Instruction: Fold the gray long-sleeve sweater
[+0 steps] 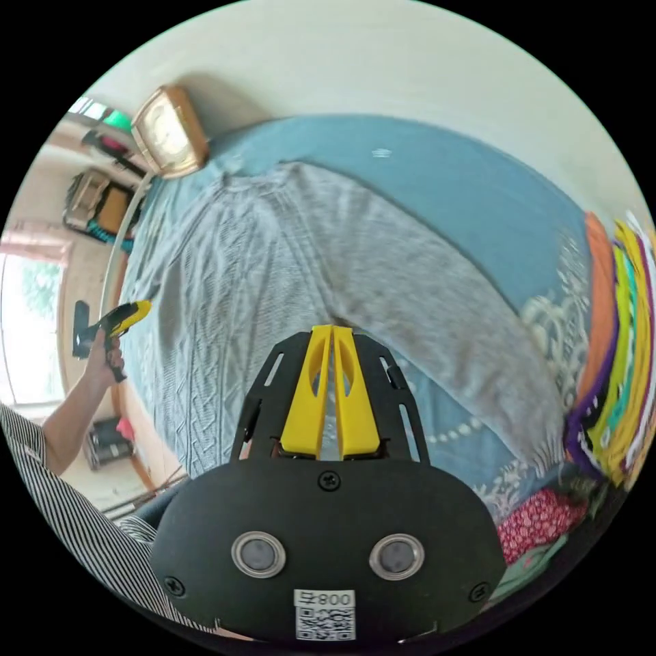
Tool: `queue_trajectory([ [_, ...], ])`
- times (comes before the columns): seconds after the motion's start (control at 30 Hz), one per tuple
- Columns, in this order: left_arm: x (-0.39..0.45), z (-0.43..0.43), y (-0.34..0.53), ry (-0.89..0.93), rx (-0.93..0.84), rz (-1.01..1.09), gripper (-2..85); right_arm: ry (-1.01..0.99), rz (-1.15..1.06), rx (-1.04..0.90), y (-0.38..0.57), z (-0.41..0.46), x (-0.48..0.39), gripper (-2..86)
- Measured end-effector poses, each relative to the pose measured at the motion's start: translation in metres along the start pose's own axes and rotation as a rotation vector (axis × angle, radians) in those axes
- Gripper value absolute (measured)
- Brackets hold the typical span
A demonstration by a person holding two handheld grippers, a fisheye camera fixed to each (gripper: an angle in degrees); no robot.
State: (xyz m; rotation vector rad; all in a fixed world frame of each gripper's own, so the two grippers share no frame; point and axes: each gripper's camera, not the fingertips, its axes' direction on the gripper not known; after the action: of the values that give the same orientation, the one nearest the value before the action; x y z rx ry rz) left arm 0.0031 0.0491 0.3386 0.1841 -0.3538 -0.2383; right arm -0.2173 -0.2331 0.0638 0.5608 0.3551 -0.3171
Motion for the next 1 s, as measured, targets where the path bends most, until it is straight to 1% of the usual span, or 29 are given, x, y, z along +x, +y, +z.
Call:
queue_trajectory([
  [0.07, -0.096, -0.022, 0.006, 0.017, 0.144, -0.203, 7.6, -0.016, -0.066, -0.033, -0.022, 0.012, -0.04, 0.1],
  [0.13, -0.159, -0.025, 0.013, 0.053, 0.237, -0.325, 7.5, -0.049, -0.111, -0.048, -0.045, 0.021, -0.081, 0.1],
  [0.17, -0.193, -0.021, 0.015, 0.068, 0.262, -0.358, 6.7, -0.054, -0.122, -0.053, -0.05, 0.023, -0.09, 0.1],
  [0.2, -0.208, -0.017, 0.017, 0.072, 0.261, -0.371, 6.4, -0.05, -0.137, -0.064, -0.058, 0.027, -0.106, 0.1],
  [0.23, -0.234, -0.007, 0.021, 0.089, 0.255, -0.401, 3.9, -0.033, -0.145, -0.087, -0.066, 0.031, -0.121, 0.1],
  [0.33, -0.274, 0.001, 0.045, 0.095, 0.251, -0.367, 1.2, -0.018, -0.15, -0.121, -0.081, 0.036, -0.151, 0.1],
  [0.4, -0.295, -0.001, 0.071, 0.096, 0.278, -0.339, 0.8, -0.009, -0.15, -0.134, -0.088, 0.036, -0.167, 0.1],
  [0.47, -0.333, -0.003, 0.108, 0.092, 0.326, -0.349, 0.7, 0.006, -0.147, -0.147, -0.096, 0.037, -0.182, 0.1],
  [0.5, -0.344, 0.001, 0.115, 0.082, 0.312, -0.351, 0.7, 0.013, -0.14, -0.164, -0.101, 0.04, -0.192, 0.1],
  [0.53, -0.369, 0.01, 0.127, 0.061, 0.265, -0.381, 0.9, 0.004, -0.13, -0.158, -0.106, 0.04, -0.2, 0.1],
  [0.57, -0.394, 0.016, 0.14, 0.067, 0.258, -0.419, 1.2, -0.002, -0.122, -0.156, -0.109, 0.039, -0.204, 0.1],
  [0.6, -0.406, 0.018, 0.146, 0.089, 0.267, -0.43, 1.4, -0.009, -0.114, -0.161, -0.115, 0.037, -0.212, 0.1],
  [0.67, -0.448, 0.025, 0.163, 0.192, 0.335, -0.438, 3.2, -0.014, -0.118, -0.158, -0.123, 0.033, -0.225, 0.1],
  [0.73, -0.474, 0.037, 0.164, 0.246, 0.337, -0.44, 5.7, -0.018, -0.123, -0.151, -0.131, 0.029, -0.243, 0.1],
  [0.83, -0.517, 0.052, 0.164, 0.274, 0.401, -0.489, 7.0, -0.021, -0.129, -0.145, -0.143, 0.024, -0.265, 0.1],
  [1.0, -0.558, 0.068, 0.169, 0.192, 0.362, -0.483, 4.0, -0.034, -0.128, -0.142, -0.16, 0.013, -0.301, 0.1],
])
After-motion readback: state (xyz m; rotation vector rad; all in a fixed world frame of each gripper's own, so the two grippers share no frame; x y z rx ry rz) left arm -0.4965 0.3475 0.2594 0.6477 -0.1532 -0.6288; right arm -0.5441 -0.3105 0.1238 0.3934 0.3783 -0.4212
